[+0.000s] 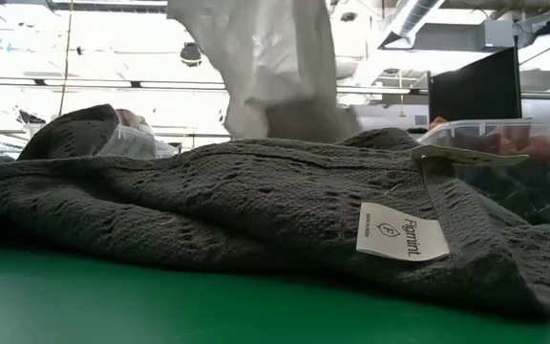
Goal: Sort towels by color in basket
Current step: Put the white towel into the left transparent bin
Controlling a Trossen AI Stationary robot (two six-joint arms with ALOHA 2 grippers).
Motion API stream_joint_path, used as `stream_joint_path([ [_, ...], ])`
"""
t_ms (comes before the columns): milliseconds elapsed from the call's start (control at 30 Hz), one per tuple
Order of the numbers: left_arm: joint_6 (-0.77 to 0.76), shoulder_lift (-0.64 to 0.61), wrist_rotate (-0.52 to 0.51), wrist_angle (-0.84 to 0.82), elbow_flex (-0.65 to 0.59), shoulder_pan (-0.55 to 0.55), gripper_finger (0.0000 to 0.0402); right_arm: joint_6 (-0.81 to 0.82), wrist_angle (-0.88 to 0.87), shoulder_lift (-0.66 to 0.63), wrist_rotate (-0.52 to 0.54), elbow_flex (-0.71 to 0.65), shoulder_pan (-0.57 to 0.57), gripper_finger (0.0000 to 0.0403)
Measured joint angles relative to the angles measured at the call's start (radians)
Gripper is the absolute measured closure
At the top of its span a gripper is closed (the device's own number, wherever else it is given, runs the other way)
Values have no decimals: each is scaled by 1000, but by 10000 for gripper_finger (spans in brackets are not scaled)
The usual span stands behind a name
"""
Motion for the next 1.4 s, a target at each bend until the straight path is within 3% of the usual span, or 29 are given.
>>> stream_joint_path([
  [267, -103, 170, 155, 68, 44, 50, 77, 85, 286, 82, 0, 0, 19, 386],
  [400, -112, 189, 156, 65, 44, 48, 94, 81, 387, 58, -2, 1, 17, 386],
  [533, -93, 182, 121, 63, 45, 60, 173, 69, 420, 20, -3, 1, 16, 385],
  [700, -123, 181, 117, 58, 45, 110, 344, 77, 423, -2, -5, 1, 23, 373],
  [733, -141, 181, 123, 57, 45, 120, 371, 87, 413, -1, -5, 1, 27, 368],
  [800, -181, 181, 126, 65, 44, 141, 389, 112, 372, 0, -5, 1, 30, 356],
  [933, -245, 138, 184, 116, 43, 186, 398, 133, 221, -16, -8, 1, 31, 320],
  [1100, -305, 23, 229, 122, 43, 266, 400, 118, 67, -72, -8, 1, 28, 236],
  [1267, -218, -122, 215, 43, 43, 342, 400, 75, -188, -131, 32, 1, 3, 141],
  [1400, -133, -253, 139, -132, 44, 413, 401, 127, -350, -159, 92, 1, -13, 105],
])
